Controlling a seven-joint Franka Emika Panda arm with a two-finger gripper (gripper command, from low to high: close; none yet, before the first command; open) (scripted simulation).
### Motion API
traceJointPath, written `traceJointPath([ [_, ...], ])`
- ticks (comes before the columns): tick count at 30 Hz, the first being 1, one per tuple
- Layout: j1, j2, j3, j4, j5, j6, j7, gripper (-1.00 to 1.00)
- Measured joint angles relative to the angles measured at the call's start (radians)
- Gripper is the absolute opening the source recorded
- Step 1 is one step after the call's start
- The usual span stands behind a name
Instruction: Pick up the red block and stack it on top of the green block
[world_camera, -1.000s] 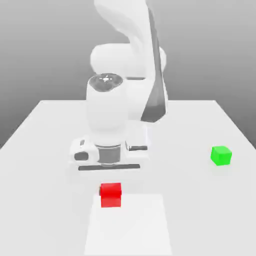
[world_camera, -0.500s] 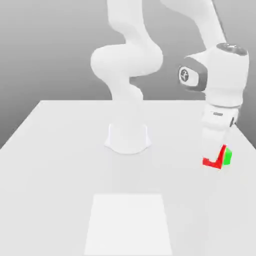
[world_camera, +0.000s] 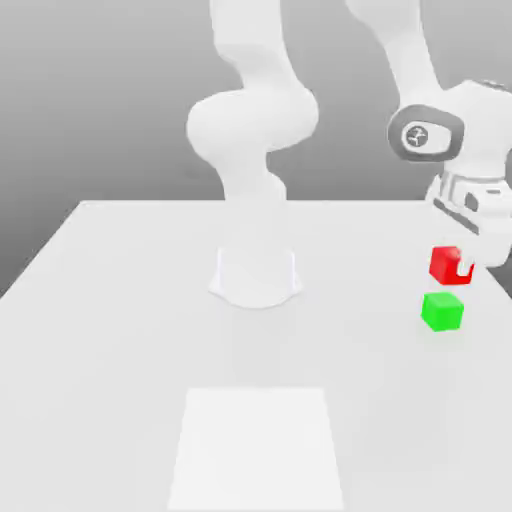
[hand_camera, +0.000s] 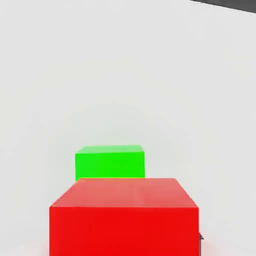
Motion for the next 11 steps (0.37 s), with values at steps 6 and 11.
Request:
traceJointPath([
  [6, -0.028, 0.095, -0.007, 0.002, -0.138, 0.086, 0.098, -1.0],
  [11, -0.029, 0.173, -0.019, -0.004, -0.21, 0.17, 0.147, 1.0],
])
